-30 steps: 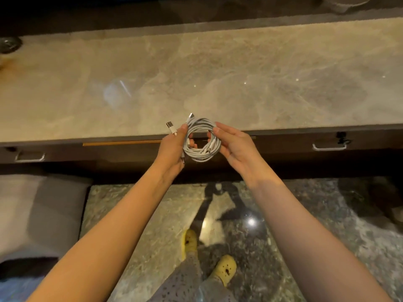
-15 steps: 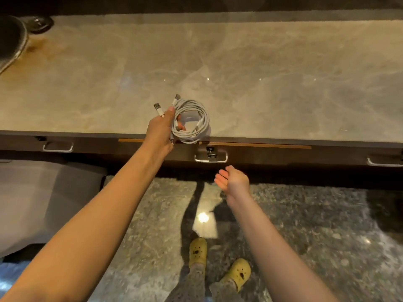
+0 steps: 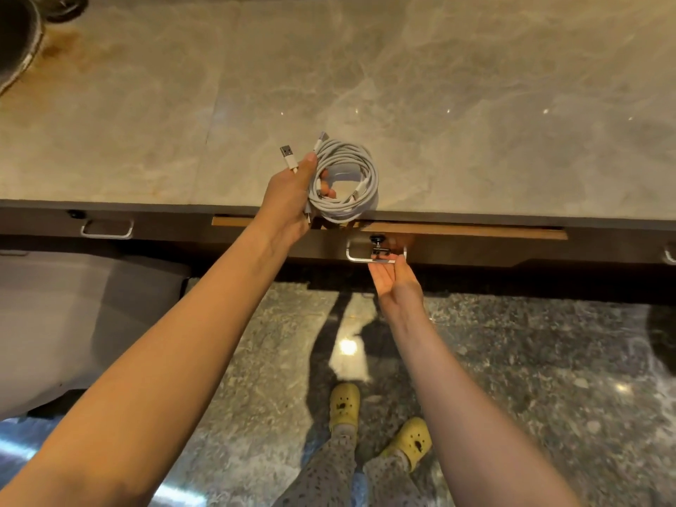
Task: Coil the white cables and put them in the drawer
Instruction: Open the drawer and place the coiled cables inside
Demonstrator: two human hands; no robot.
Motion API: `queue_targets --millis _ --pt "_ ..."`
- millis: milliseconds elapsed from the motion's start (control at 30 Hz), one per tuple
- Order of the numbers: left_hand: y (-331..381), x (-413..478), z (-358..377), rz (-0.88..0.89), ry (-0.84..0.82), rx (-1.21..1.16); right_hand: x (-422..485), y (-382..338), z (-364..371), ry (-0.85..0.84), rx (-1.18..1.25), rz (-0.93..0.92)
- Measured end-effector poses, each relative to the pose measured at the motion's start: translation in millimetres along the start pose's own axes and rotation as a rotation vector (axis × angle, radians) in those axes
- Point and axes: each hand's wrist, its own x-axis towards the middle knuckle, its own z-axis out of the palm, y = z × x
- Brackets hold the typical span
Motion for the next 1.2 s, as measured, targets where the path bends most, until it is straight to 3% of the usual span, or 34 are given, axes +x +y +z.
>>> queue_targets --millis 233,300,367,433,533,567,633,700,867,1033,1200 --pt "-6 -8 2 0.018 -0.021 -0.034 -26 6 -36 -0.040 -0.012 0.091" --pt "-6 -10 3 0.028 -0.015 -0.026 -45 -3 -43 0.006 -0.183 0.147" --pt "-6 -12 3 0.032 -0.011 -0.010 -76 -16 -46 -0.009 -0.624 0.099" --pt "-6 -12 4 0.034 -0.006 0.001 -112 -31 -44 -0.081 -1.109 -0.184" --pt "-7 -13 6 0.039 -0.009 -0.004 -138 -58 -32 -0.168 -1.512 -0.845" --pt "-8 -14 6 0.044 -0.016 -0.002 -129 -65 -31 -0.176 -1.680 -0.984" --pt "-13 -18 3 0.051 -0.038 0.014 -104 -72 -34 -0.138 -2.034 -1.023" --pt "-19 -23 -1 0.060 -0.072 0.036 -83 -71 -44 -0.070 -2.232 -1.027" --pt "-36 -31 -15 0.077 -0.156 0.154 -79 -65 -57 -0.059 -2.254 -1.224" --pt "-55 -36 -23 0.005 -0.228 0.256 -93 -62 -68 -0.081 -2.240 -1.100" --pt "-72 -39 -20 0.015 -0.343 0.395 -102 -52 -86 -0.078 -2.227 -1.126"
